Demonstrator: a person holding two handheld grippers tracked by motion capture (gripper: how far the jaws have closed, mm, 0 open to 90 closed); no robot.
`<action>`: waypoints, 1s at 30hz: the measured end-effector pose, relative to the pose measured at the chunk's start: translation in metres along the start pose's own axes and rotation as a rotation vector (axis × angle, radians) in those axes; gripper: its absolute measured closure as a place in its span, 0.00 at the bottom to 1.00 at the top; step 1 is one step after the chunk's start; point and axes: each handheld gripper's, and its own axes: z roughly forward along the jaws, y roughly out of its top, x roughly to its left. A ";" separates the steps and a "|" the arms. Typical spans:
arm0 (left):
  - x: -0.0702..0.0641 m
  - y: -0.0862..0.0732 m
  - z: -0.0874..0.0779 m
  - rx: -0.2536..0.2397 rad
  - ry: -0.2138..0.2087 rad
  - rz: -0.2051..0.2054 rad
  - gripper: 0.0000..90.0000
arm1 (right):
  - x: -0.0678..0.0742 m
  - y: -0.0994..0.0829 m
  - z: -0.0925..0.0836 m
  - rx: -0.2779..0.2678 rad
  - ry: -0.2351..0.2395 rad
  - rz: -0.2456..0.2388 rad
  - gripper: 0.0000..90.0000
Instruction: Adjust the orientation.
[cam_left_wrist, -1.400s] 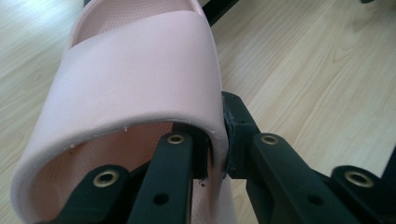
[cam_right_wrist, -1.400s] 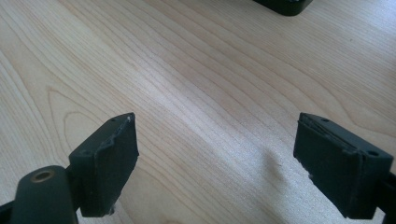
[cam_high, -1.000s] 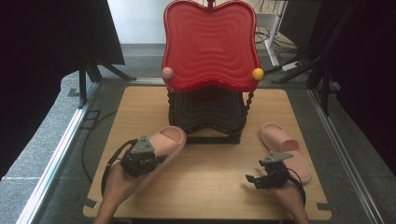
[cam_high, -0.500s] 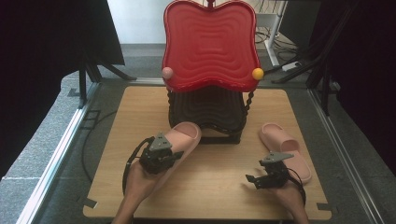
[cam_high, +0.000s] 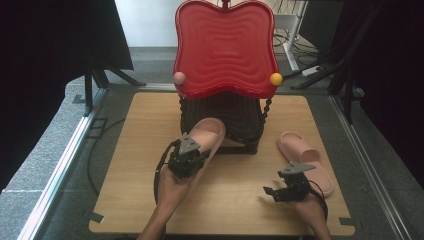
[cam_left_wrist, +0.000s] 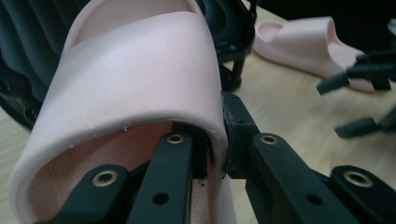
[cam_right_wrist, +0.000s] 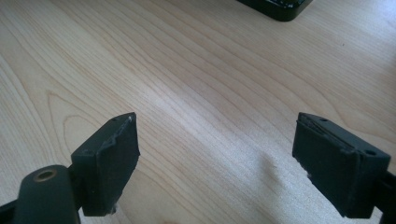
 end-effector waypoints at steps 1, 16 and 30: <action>-0.001 0.001 0.002 -0.006 0.010 -0.008 0.91 | 0.000 0.000 -0.001 -0.003 -0.003 -0.001 0.17; 0.002 0.020 0.034 -0.110 0.146 -0.065 0.91 | 0.001 0.001 0.000 -0.004 -0.004 -0.001 0.17; -0.001 0.047 0.071 -0.152 0.274 -0.099 0.91 | -0.001 -0.001 -0.001 -0.009 -0.008 0.001 0.17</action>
